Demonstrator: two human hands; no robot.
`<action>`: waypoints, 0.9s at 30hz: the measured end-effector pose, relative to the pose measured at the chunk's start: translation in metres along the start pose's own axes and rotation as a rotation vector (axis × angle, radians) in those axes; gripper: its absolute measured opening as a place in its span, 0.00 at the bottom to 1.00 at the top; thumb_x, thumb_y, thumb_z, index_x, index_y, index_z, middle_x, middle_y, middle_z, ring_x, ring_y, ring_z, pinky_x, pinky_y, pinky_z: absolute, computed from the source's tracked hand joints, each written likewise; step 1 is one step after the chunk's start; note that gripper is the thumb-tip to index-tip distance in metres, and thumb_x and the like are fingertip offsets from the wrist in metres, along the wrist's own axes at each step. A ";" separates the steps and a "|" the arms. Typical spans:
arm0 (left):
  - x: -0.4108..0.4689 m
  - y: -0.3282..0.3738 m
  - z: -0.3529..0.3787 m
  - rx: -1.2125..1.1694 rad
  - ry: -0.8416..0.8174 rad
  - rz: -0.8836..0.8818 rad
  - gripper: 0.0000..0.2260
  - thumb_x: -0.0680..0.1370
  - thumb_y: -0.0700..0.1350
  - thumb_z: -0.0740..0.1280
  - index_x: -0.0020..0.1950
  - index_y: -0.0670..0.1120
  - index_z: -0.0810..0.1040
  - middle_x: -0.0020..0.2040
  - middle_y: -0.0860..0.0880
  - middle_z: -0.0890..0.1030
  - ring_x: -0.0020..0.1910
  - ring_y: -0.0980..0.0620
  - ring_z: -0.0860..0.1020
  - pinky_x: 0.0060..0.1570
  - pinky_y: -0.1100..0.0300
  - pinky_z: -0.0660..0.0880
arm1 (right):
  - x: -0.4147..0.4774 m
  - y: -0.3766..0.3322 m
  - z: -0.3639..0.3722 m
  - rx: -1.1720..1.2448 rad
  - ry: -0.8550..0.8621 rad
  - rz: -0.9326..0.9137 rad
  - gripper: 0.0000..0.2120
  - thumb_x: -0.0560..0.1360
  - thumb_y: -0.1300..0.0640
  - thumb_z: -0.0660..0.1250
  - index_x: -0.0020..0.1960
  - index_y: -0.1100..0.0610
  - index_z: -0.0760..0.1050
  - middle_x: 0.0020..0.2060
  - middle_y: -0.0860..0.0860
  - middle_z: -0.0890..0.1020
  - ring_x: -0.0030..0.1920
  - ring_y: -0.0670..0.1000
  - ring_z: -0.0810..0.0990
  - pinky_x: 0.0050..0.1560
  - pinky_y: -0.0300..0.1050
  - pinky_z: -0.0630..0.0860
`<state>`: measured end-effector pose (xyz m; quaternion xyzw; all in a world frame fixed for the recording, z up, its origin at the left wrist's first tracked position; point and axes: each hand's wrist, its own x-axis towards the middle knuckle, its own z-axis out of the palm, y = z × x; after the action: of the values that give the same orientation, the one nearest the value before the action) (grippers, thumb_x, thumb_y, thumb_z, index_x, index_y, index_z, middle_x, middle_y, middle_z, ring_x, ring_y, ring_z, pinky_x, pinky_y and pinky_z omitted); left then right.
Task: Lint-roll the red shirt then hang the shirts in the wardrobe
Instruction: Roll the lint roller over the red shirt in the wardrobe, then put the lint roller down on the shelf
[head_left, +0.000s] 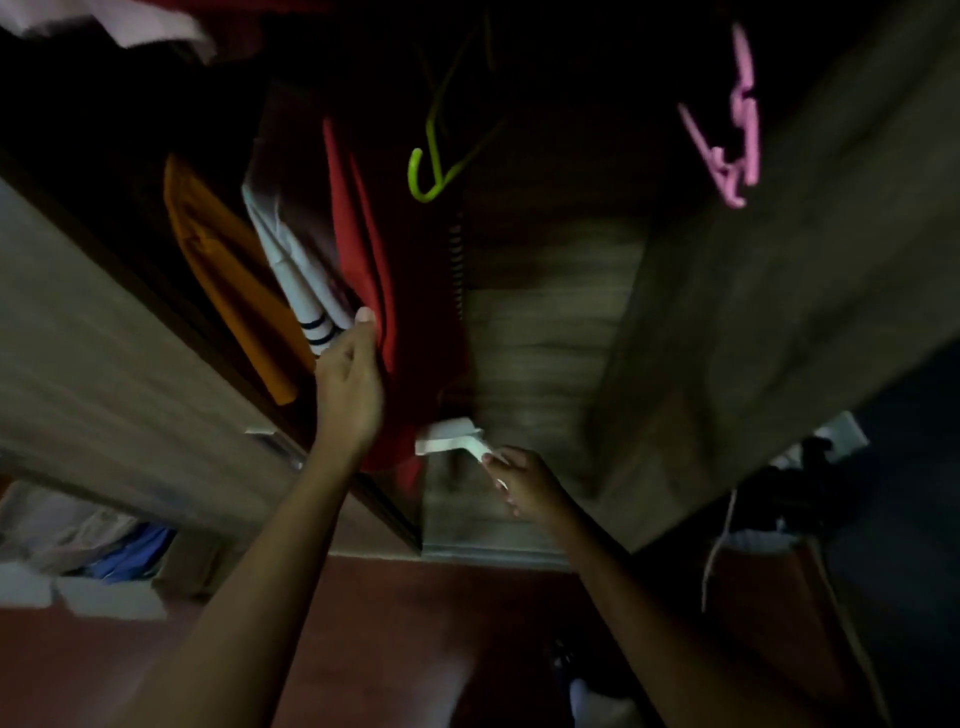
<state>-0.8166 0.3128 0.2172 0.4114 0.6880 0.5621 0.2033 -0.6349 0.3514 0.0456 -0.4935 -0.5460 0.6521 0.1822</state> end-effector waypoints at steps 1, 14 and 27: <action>-0.004 -0.001 0.004 0.005 -0.016 0.026 0.23 0.84 0.56 0.56 0.33 0.46 0.63 0.29 0.47 0.64 0.29 0.50 0.64 0.32 0.53 0.62 | -0.012 0.002 -0.003 -0.004 0.100 -0.028 0.11 0.79 0.49 0.64 0.40 0.51 0.76 0.30 0.47 0.73 0.24 0.41 0.70 0.26 0.39 0.65; -0.176 0.017 0.186 0.057 -0.808 0.313 0.14 0.80 0.55 0.58 0.45 0.49 0.77 0.36 0.52 0.81 0.33 0.54 0.80 0.38 0.56 0.77 | -0.258 0.083 -0.095 0.336 1.013 -0.037 0.13 0.82 0.50 0.63 0.47 0.59 0.76 0.32 0.53 0.76 0.29 0.45 0.73 0.31 0.41 0.69; -0.503 0.062 0.358 0.313 -1.431 0.884 0.18 0.80 0.55 0.59 0.49 0.44 0.82 0.44 0.42 0.84 0.45 0.42 0.81 0.47 0.54 0.75 | -0.486 0.289 -0.172 0.713 1.777 0.238 0.15 0.71 0.36 0.62 0.50 0.44 0.76 0.36 0.48 0.77 0.38 0.52 0.75 0.42 0.50 0.72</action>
<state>-0.2387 0.1325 0.0815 0.9212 0.2400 0.0933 0.2918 -0.1861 -0.0320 0.0179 -0.7747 0.0750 0.1824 0.6008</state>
